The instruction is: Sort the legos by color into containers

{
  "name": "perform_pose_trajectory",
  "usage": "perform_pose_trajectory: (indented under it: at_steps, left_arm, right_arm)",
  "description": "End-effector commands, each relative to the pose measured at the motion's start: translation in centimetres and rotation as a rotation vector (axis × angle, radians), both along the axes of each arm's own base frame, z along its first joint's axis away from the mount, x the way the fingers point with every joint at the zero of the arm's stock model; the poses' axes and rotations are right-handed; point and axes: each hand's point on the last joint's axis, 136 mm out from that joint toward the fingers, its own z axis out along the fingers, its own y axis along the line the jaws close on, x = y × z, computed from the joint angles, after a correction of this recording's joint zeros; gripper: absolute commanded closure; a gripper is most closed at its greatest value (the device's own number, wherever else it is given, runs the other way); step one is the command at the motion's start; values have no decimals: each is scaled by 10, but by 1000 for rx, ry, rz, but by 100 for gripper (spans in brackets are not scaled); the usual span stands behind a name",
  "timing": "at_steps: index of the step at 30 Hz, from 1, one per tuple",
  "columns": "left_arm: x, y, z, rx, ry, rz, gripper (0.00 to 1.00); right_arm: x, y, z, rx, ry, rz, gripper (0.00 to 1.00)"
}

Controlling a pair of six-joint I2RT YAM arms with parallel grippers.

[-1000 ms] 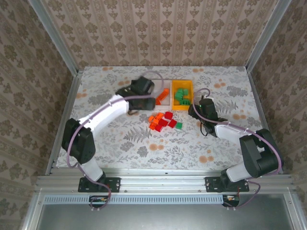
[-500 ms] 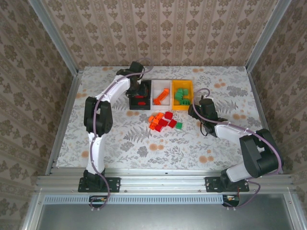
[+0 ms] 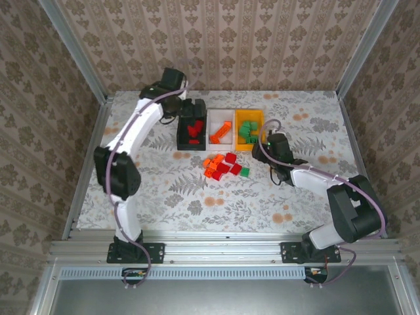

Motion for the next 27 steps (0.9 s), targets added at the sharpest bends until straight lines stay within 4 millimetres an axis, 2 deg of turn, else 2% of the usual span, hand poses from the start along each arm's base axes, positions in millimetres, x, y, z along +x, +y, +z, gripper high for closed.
perform_pose_trajectory:
  at_steps: [1, 5, 9, 15, 21, 27]
  left_arm:
    - [-13, 5, 34, -128, -66, 22, 0]
    - [-20, 10, 28, -224, -80, 11, 0]
    - [-25, 17, 17, -244, -63, 10, 0]
    - [-37, 15, 16, -333, -46, 10, 0]
    - [-38, 12, 12, -347, -20, 6, 0]
    - [-41, 15, 24, -354, -50, 6, 0]
  right_arm:
    - [-22, 33, -12, -68, 108, 91, 39]
    - [-48, 49, -21, -153, 188, 166, 36]
    - [-69, 49, -26, -205, 242, 195, 35]
    - [-94, 49, -48, -255, 345, 233, 40]
    - [-91, 55, -61, -275, 388, 253, 38]
    - [-76, 65, -70, -296, 398, 271, 37]
